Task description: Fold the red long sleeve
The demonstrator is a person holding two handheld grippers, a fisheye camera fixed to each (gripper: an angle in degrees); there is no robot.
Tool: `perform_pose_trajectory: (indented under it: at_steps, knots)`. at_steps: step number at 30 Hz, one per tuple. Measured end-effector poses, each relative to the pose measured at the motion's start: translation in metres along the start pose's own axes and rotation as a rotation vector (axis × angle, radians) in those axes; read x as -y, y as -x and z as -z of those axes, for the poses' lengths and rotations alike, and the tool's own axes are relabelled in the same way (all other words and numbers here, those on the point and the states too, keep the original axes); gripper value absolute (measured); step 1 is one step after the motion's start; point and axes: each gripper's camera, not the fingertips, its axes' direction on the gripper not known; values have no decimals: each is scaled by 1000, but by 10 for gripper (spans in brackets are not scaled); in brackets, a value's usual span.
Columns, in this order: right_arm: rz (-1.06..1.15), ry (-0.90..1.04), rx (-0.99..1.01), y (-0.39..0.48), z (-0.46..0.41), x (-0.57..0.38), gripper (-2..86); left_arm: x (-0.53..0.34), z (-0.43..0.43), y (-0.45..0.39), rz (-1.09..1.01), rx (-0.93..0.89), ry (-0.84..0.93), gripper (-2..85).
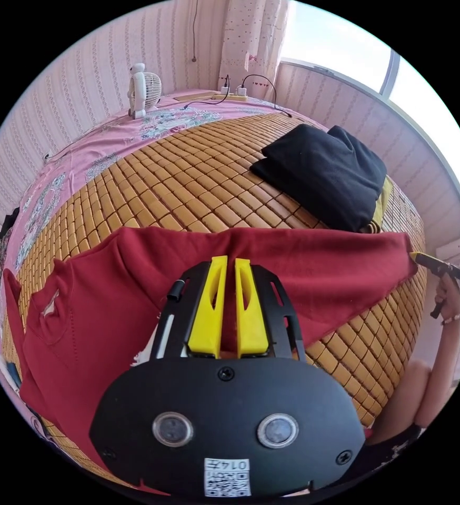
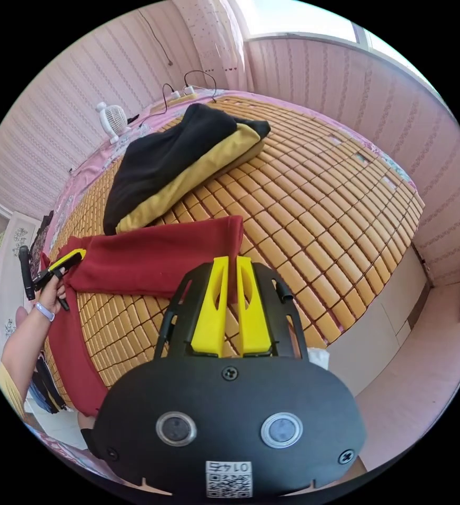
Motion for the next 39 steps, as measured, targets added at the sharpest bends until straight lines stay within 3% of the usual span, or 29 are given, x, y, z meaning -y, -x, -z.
perform_pose_trajectory:
  at_steps: [6, 10, 14, 18, 20, 23, 26, 28, 34, 39]
  knots:
    - [3, -23, -29, 17, 0, -11, 47, 2, 58, 25, 72, -185, 20, -5]
    - [-13, -55, -47, 36, -2, -26, 45, -54, 160, 41, 66, -321, -37, -9]
    - [16, -131, -145, 62, 5, -46, 27, -159, 276, 57, 100, -235, -24, -10]
    - [59, -575, -132, 93, 59, -112, 1, -276, 344, 70, 245, -79, 39, -10]
    - [49, -675, -81, 105, 77, -139, -1, -345, 375, 71, 349, 64, 96, -10]
    - [157, -813, -8, 146, 100, -177, -2, -402, 405, 70, 438, 85, 63, -10]
    - [388, -736, 78, 203, 106, -212, -3, -434, 426, 70, 513, 49, -38, -10]
    - [581, -575, 158, 248, 103, -242, -4, -444, 432, 69, 530, 34, -88, -10]
    - [920, -604, 36, 369, 111, -296, -8, -423, 432, 77, 503, 67, -223, -10]
    - [1197, -453, 147, 492, 110, -291, -2, -384, 436, 109, 488, 67, -276, -7]
